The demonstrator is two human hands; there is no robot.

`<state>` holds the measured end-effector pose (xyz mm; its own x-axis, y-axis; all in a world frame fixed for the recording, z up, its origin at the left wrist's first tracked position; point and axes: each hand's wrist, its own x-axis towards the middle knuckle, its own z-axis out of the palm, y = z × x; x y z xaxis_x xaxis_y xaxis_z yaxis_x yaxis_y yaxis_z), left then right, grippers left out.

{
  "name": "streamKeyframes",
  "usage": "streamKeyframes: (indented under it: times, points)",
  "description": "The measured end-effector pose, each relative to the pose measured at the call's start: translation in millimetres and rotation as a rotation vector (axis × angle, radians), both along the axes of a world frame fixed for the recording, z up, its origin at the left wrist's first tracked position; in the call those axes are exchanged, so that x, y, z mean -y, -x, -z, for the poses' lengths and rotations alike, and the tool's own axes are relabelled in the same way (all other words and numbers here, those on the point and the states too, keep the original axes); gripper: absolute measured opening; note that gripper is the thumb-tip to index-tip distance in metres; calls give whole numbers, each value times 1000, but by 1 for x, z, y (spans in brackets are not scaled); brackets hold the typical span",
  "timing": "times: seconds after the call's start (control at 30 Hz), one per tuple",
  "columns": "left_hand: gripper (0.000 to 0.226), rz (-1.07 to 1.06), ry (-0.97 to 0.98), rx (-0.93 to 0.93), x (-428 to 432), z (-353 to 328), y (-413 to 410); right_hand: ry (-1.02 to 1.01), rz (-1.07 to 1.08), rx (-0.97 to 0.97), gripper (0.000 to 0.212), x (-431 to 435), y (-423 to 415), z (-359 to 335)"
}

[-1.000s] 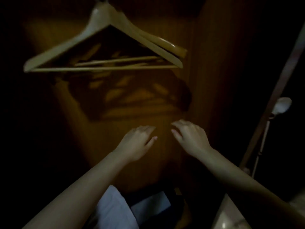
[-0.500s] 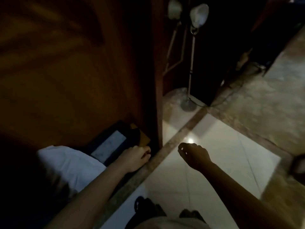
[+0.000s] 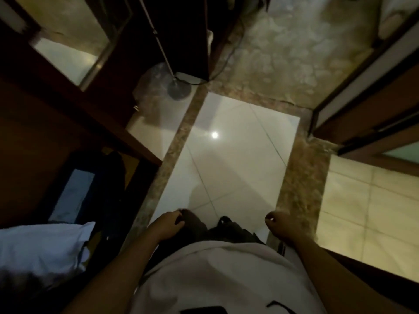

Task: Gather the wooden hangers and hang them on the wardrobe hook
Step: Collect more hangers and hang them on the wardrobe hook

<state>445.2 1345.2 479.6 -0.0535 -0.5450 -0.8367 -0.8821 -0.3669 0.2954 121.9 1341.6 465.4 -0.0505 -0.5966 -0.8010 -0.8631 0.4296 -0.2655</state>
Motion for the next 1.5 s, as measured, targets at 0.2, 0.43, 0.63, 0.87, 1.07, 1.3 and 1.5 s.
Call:
streamKeyframes:
  times: [0.2, 0.43, 0.63, 0.87, 1.07, 1.3, 1.5]
  points:
    - [32, 82, -32, -28, 50, 16, 33, -90, 237, 39, 30, -15, 43, 12]
    - [33, 164, -58, -33, 141, 28, 63, -113, 410, 51, 25, 48, 63, 17]
    - [29, 104, -34, -69, 257, 22, 70, -59, 302, 87, 29, 178, 59, 0]
    - [31, 157, 86, -52, 387, 6, 74, 186, 222, 182, 29, 352, 49, -44]
    - [31, 147, 77, 13, 463, 5, 90, 235, 267, 218, 29, 454, 81, -55]
    - [31, 83, 22, 78, 539, 19, 155, 134, 372, 221, 27, 526, 179, -30]
    - [32, 28, -1, -45, 618, 7, 284, 25, 442, 175, 28, 578, 292, -33]
